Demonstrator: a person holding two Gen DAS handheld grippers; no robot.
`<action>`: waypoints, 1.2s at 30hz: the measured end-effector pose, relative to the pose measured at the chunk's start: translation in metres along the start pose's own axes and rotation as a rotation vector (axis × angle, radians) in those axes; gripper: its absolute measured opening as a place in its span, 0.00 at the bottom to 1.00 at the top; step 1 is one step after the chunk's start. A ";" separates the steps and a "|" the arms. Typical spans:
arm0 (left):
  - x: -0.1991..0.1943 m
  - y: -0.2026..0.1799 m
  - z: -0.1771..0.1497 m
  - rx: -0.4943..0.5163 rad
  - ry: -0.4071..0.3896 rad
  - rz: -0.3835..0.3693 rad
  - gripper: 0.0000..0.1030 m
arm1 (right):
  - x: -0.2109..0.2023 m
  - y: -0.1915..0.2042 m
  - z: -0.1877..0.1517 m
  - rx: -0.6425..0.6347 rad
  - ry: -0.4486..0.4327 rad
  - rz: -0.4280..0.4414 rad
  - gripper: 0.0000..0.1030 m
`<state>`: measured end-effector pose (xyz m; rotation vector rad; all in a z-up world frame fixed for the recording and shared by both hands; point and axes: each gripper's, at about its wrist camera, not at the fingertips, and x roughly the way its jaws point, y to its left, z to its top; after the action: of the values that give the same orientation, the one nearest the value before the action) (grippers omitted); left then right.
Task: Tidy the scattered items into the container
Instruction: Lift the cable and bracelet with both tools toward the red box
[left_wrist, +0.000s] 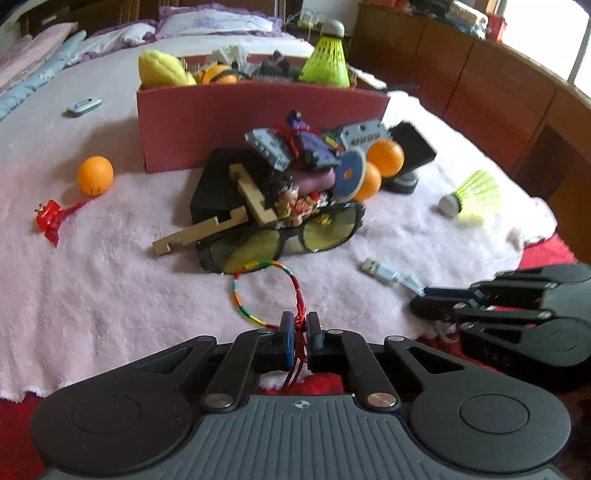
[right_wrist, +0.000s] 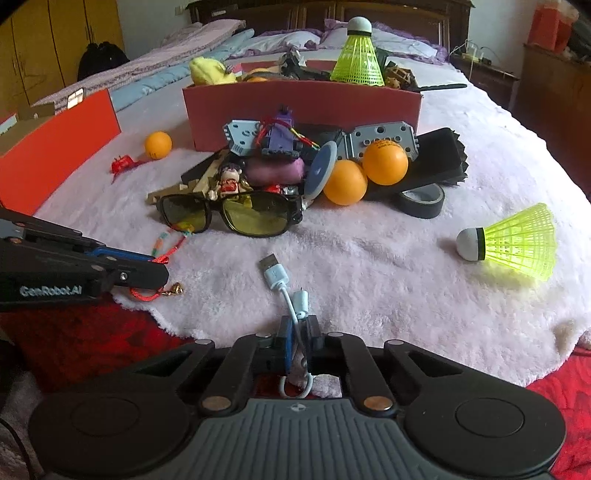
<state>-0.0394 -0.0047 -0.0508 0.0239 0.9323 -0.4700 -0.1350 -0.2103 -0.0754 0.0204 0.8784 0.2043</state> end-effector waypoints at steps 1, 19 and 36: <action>-0.003 -0.001 0.001 0.002 -0.007 0.001 0.08 | -0.002 -0.001 0.000 0.005 -0.006 0.008 0.07; 0.018 0.007 -0.006 0.000 0.040 0.051 0.22 | 0.008 0.003 -0.001 -0.014 0.029 0.011 0.14; -0.036 0.009 0.015 -0.061 -0.111 0.045 0.07 | -0.018 0.007 0.020 0.024 -0.056 0.045 0.07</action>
<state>-0.0424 0.0138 -0.0153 -0.0364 0.8349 -0.3967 -0.1320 -0.2057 -0.0484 0.0682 0.8247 0.2342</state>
